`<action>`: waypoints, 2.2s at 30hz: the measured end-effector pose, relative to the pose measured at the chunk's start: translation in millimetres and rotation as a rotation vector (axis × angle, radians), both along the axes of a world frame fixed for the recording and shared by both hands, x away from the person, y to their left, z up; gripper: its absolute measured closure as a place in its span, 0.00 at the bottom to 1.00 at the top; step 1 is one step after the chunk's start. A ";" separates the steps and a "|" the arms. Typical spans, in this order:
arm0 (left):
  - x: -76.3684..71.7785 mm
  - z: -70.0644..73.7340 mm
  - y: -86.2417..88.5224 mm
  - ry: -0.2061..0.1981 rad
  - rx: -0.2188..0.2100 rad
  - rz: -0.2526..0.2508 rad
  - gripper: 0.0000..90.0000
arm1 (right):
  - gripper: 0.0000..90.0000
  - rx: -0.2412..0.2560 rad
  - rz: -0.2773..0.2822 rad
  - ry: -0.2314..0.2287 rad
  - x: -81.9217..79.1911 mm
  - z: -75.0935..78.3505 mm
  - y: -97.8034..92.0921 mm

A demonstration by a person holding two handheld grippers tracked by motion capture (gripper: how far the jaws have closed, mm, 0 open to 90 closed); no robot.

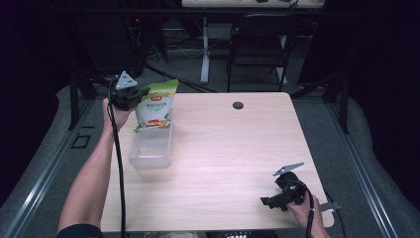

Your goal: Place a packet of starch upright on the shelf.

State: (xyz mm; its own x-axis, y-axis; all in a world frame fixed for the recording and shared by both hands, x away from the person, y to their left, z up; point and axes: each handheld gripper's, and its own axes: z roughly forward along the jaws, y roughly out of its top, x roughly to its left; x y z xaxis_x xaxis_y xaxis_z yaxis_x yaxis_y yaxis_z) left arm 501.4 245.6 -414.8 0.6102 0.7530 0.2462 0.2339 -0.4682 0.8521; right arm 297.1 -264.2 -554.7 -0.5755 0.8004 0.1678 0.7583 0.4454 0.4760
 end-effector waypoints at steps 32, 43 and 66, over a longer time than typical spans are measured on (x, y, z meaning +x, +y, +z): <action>-7.9 -8.4 6.8 0.112 -0.011 0.179 0.57 | 0.04 0.007 0.011 -0.017 -1.2 3.8 -0.7; -38.3 18.2 3.1 0.146 -0.037 0.188 0.21 | 0.04 0.007 0.009 -0.013 -1.6 4.3 -1.1; -155.2 -1.9 -18.1 0.287 -0.015 0.060 0.08 | 0.04 0.002 0.033 -0.018 -3.2 3.8 4.3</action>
